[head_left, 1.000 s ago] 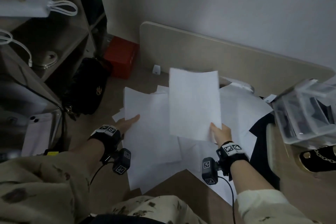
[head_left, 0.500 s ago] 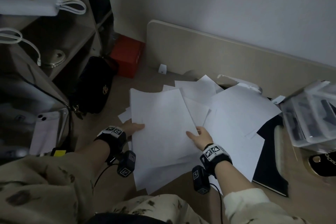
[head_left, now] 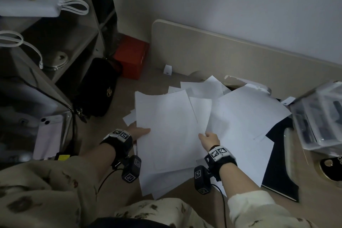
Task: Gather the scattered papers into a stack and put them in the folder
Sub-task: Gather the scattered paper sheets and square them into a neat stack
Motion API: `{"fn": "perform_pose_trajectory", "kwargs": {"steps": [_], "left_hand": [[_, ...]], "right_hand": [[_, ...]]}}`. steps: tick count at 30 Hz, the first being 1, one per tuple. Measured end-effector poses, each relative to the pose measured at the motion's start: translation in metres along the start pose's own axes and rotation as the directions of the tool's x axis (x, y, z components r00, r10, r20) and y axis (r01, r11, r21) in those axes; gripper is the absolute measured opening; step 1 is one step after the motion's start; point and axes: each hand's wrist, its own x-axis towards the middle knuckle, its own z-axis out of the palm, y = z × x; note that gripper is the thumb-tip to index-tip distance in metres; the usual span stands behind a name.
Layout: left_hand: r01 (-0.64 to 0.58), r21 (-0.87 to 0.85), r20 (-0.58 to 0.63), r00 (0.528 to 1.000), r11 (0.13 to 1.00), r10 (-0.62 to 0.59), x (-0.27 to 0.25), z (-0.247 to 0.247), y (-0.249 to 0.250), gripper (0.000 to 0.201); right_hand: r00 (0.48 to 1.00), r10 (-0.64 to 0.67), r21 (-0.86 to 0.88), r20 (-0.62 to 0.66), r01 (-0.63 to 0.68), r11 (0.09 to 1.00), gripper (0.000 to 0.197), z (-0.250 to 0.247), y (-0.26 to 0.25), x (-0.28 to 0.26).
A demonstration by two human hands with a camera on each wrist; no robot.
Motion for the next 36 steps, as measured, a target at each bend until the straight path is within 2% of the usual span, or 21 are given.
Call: {"fn": "perform_pose_trajectory", "kwargs": {"steps": [3,6,8,10,11,13,15,20,25,27,30,33,34,36], "left_hand": [[-0.006,0.009,0.004,1.0,1.0,0.006,0.005,-0.002,-0.002,0.056],[-0.017,-0.018,0.014,1.0,1.0,0.018,-0.001,-0.005,0.001,0.045],[-0.028,-0.039,0.013,1.0,0.999,0.028,-0.002,-0.007,0.002,0.041],[-0.035,-0.049,-0.038,0.999,0.998,0.033,-0.003,-0.013,0.004,0.039],[-0.03,-0.046,-0.062,0.998,0.998,0.027,-0.003,-0.018,0.004,0.04],[-0.015,-0.044,-0.093,0.996,0.999,0.011,-0.001,-0.026,0.003,0.042],[-0.011,-0.047,-0.098,0.995,0.999,0.006,-0.002,-0.03,0.001,0.042],[-0.012,-0.027,-0.097,0.995,1.0,0.01,-0.01,-0.025,-0.001,0.038],[-0.011,0.022,-0.13,0.991,1.0,0.014,-0.006,-0.023,-0.003,0.049],[0.003,0.053,-0.119,0.993,0.999,0.004,-0.005,-0.021,-0.005,0.049],[0.032,0.07,-0.092,0.995,0.997,-0.026,-0.001,-0.014,-0.009,0.048],[0.072,0.113,-0.043,0.997,0.991,-0.067,0.05,-0.015,-0.039,0.073],[0.093,0.12,-0.035,0.995,0.988,-0.089,0.058,-0.013,-0.044,0.076],[0.105,0.121,-0.018,0.994,0.987,-0.103,0.047,-0.001,-0.038,0.056]], "right_hand": [[1.0,-0.012,-0.013,-0.02,0.012,1.0,0.024,-0.006,0.002,0.001],[0.997,0.009,0.03,-0.083,-0.006,1.0,0.033,-0.012,0.005,0.001],[0.988,0.046,0.056,-0.147,-0.038,0.998,0.029,-0.02,0.008,-0.001],[0.97,0.077,0.067,-0.229,-0.063,0.996,0.02,-0.032,0.01,-0.006],[0.957,0.087,0.084,-0.276,-0.066,0.994,0.016,-0.039,0.013,-0.007],[0.917,0.133,0.151,-0.376,-0.081,0.985,0.032,-0.053,0.018,-0.014],[0.88,0.175,0.2,-0.442,-0.094,0.975,0.039,-0.066,0.022,-0.019],[0.809,0.209,0.267,-0.549,-0.067,0.961,0.037,-0.084,0.034,-0.028],[0.718,0.236,0.353,-0.655,0.014,0.936,0.04,-0.114,0.031,-0.034],[0.715,0.231,0.357,-0.66,0.028,0.934,0.043,-0.12,0.034,-0.033],[0.74,0.27,0.403,-0.616,0.001,0.915,0.046,-0.124,0.042,-0.025],[0.766,0.292,0.441,-0.573,-0.012,0.897,0.048,-0.124,0.048,-0.022],[0.784,0.285,0.445,-0.551,-0.013,0.896,0.048,-0.125,0.05,-0.022],[0.821,0.269,0.464,-0.503,-0.005,0.886,0.052,-0.126,0.052,-0.024]]}}
